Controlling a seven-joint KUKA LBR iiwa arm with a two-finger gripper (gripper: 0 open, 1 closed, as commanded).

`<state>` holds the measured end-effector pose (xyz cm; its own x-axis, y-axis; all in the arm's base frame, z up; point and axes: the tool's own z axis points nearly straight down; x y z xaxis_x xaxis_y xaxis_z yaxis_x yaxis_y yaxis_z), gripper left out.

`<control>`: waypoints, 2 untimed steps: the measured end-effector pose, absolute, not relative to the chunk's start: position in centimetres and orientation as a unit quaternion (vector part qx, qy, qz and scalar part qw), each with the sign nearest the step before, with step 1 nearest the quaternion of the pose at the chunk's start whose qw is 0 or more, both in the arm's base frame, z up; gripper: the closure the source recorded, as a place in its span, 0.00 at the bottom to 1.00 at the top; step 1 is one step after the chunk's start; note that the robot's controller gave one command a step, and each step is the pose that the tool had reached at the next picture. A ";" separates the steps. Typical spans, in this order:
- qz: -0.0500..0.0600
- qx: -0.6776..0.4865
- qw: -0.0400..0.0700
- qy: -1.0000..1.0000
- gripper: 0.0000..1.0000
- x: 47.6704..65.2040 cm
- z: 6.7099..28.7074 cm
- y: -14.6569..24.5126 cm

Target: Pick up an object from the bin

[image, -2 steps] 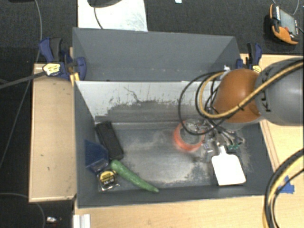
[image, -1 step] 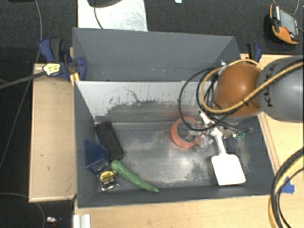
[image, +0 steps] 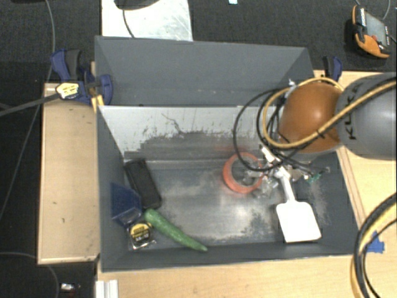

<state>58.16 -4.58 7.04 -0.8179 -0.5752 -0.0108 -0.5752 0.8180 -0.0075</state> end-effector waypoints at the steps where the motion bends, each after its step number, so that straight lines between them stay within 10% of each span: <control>1: -0.002 -0.301 0.006 0.954 1.00 58.1 9.4 -4.5; 2: 0.000 -0.300 0.003 0.954 1.00 58.0 13.0 -4.5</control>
Offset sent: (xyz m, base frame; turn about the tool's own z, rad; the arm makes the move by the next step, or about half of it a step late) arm -0.0013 0.0001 0.1225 0.0014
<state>57.95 -4.52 13.04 -0.8204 -0.5718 -0.0063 -0.5718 0.8204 -0.0025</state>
